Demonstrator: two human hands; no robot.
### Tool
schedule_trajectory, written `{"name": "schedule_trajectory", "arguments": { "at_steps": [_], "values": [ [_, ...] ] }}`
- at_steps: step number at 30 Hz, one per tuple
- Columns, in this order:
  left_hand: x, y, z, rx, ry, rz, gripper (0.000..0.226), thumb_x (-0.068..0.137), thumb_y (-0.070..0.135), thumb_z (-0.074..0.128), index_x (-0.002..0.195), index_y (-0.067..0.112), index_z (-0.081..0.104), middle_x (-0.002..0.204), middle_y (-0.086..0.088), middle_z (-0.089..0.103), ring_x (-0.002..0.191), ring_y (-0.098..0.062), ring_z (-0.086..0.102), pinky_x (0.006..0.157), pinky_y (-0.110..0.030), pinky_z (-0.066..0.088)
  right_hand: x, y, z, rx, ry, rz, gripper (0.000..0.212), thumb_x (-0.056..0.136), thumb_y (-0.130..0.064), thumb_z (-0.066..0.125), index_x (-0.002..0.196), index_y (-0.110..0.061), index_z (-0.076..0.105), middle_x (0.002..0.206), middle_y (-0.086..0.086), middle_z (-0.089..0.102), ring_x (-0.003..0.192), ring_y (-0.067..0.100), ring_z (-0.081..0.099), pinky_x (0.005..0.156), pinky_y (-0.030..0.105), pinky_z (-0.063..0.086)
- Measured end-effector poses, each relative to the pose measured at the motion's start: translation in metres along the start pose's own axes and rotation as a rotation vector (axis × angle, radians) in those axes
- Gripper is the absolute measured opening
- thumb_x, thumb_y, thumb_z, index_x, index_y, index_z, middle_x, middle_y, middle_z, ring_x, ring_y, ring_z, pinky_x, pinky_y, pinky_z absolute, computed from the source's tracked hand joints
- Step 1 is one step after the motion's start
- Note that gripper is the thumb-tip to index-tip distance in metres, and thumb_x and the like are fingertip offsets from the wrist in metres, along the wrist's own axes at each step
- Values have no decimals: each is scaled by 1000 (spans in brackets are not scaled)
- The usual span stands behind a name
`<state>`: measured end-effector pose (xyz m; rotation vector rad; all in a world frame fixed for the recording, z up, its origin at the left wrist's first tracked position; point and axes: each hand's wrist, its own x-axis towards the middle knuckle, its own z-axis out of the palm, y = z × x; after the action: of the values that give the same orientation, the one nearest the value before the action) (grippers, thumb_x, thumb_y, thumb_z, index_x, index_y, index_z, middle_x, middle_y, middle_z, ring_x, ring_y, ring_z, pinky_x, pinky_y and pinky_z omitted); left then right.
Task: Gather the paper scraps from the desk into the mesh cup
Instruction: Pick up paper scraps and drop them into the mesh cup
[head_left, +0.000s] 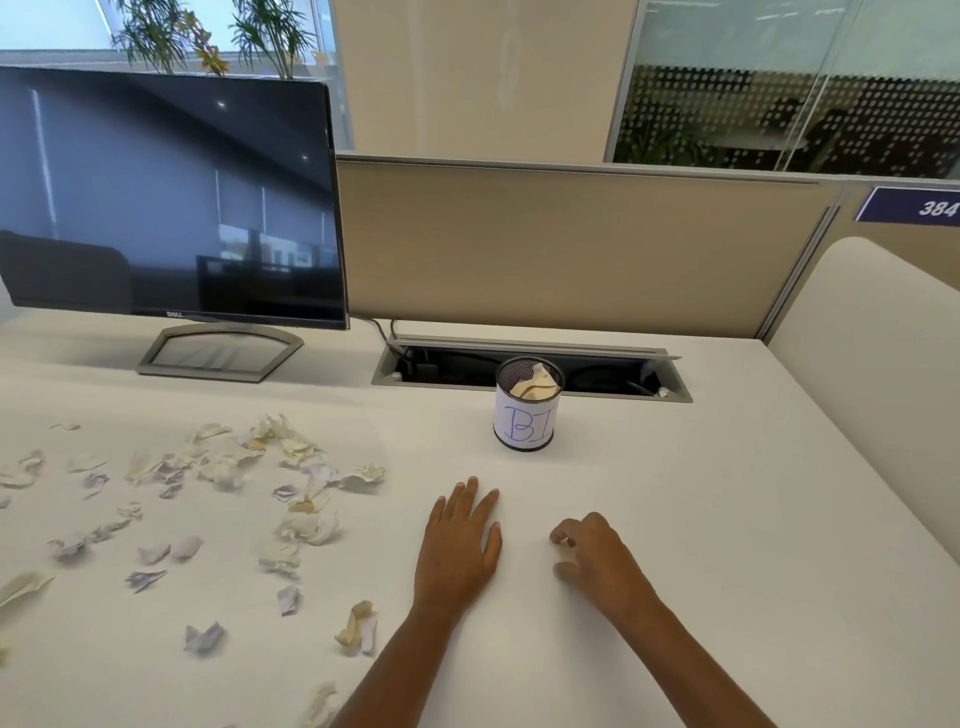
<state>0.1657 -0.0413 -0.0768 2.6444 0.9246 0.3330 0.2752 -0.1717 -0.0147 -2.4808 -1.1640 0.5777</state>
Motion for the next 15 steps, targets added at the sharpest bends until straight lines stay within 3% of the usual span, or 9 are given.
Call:
{"name": "schedule_trajectory", "arguments": {
  "at_steps": [10, 15],
  "values": [
    [15, -4, -1, 0, 9, 8, 50, 98, 32, 28, 148, 30, 20, 160, 2, 7, 147, -10, 8, 120, -27, 1, 10, -3, 16, -164, 125, -26, 28, 86, -3, 38, 107, -12, 55, 111, 6, 57, 100, 21, 55, 79, 26, 43],
    [15, -4, -1, -10, 18, 11, 50, 98, 32, 28, 148, 31, 20, 160, 3, 6, 147, -9, 6, 120, -26, 0, 44, -22, -27, 21, 339, -69, 24, 85, -3, 46, 100, -8, 64, 103, 14, 63, 97, 27, 58, 80, 30, 42]
  ]
}}
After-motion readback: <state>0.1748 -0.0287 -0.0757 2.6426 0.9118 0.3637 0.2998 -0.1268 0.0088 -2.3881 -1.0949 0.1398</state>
